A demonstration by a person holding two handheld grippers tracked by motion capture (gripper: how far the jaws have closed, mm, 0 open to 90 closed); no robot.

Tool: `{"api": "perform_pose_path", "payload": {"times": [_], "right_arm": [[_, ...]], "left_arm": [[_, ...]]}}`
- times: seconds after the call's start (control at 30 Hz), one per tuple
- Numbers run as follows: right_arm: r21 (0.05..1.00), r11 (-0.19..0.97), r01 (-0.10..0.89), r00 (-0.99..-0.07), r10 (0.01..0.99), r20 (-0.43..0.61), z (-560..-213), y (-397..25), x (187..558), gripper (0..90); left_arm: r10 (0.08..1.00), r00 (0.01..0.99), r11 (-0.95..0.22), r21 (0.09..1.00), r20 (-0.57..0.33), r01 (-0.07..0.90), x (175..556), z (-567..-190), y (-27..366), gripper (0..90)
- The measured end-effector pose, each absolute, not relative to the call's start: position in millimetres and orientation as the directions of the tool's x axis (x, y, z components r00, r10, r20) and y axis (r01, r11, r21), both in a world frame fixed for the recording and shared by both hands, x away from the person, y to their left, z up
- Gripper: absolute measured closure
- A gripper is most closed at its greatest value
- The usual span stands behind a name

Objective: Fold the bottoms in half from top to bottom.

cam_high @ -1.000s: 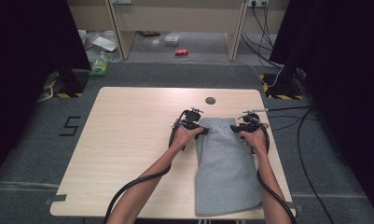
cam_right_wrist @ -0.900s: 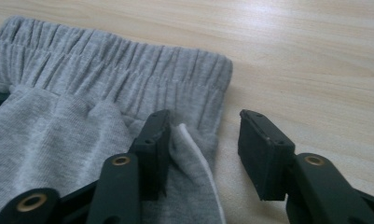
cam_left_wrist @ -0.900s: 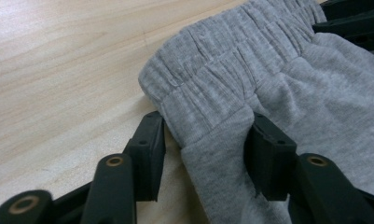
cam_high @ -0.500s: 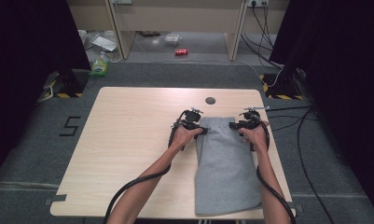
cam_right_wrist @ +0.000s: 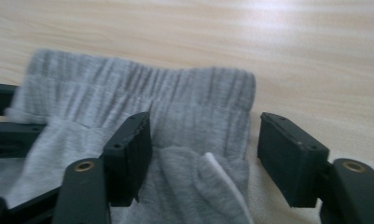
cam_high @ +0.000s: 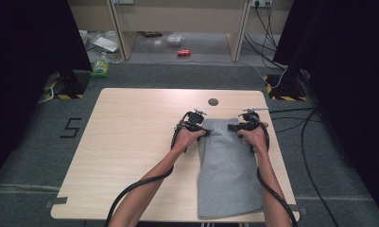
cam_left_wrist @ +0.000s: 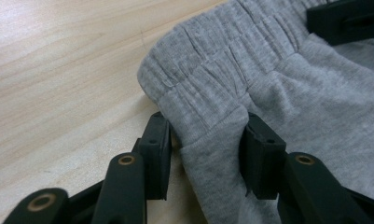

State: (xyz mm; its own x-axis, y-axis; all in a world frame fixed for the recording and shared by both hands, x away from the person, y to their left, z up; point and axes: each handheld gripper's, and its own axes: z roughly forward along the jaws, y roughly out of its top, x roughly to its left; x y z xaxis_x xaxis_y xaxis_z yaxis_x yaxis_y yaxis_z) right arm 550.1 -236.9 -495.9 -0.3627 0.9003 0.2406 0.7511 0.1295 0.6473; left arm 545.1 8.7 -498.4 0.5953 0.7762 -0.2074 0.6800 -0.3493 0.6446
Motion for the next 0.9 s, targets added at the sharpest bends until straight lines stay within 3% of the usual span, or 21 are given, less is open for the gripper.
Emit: {"api": "perform_pose_path", "payload": {"times": [0.17, 0.27, 0.5, 0.9], "right_arm": [[0.639, 0.117, 0.760, -0.351, 0.902, 0.253, -499.1, -236.7, 551.5, 36.8], [0.632, 0.138, 0.763, -0.379, 0.887, 0.264, -498.6, -234.5, 551.5, 48.9], [0.622, 0.080, 0.779, -0.364, 0.865, 0.344, -501.6, -235.9, 550.2, 67.4], [0.661, 0.075, 0.746, -0.391, 0.853, 0.344, -494.1, -238.5, 543.8, 78.6]], "left_arm": [[0.777, 0.596, -0.354, 0.644, -0.201, 0.678, 545.0, -498.3, 8.3, 57.2], [0.777, 0.596, -0.352, 0.645, -0.202, 0.678, 545.0, -498.5, 8.5, 57.4], [0.770, 0.601, -0.349, 0.648, -0.214, 0.677, 545.4, -499.0, 8.8, 60.9], [0.756, 0.621, -0.347, 0.679, -0.206, 0.647, 542.5, -493.7, 7.6, 71.1]]}}
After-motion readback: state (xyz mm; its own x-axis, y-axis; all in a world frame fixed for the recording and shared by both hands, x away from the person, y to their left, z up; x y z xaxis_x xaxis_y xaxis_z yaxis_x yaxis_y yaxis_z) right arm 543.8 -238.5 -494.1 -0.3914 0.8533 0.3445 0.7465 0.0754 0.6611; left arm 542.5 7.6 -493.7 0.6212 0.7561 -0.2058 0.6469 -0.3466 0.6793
